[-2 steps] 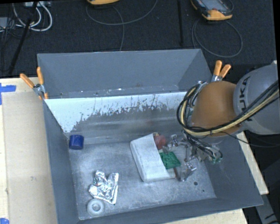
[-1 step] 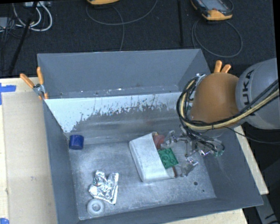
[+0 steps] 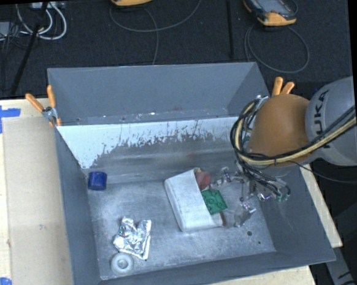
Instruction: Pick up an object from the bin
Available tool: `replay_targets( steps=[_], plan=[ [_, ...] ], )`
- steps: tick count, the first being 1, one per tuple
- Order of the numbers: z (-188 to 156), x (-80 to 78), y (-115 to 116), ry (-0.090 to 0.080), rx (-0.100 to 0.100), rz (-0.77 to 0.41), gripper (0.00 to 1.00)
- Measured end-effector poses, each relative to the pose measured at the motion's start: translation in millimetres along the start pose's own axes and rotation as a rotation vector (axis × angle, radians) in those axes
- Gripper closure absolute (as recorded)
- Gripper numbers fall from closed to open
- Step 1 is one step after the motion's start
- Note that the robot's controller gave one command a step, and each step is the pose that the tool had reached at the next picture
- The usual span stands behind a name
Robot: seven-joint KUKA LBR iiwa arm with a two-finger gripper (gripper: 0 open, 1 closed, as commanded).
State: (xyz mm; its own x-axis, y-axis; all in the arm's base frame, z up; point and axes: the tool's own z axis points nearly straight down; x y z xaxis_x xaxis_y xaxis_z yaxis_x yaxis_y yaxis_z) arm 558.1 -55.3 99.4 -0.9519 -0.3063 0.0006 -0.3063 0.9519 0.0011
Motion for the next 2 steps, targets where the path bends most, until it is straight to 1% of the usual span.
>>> replay_targets(
  steps=[1,2],
  plan=[
    [21.2,-11.9,9.8,-0.009,0.005,0.182,0.0],
    [17.9,-13.0,9.2,-0.001,0.002,0.18,0.0]
  ],
)
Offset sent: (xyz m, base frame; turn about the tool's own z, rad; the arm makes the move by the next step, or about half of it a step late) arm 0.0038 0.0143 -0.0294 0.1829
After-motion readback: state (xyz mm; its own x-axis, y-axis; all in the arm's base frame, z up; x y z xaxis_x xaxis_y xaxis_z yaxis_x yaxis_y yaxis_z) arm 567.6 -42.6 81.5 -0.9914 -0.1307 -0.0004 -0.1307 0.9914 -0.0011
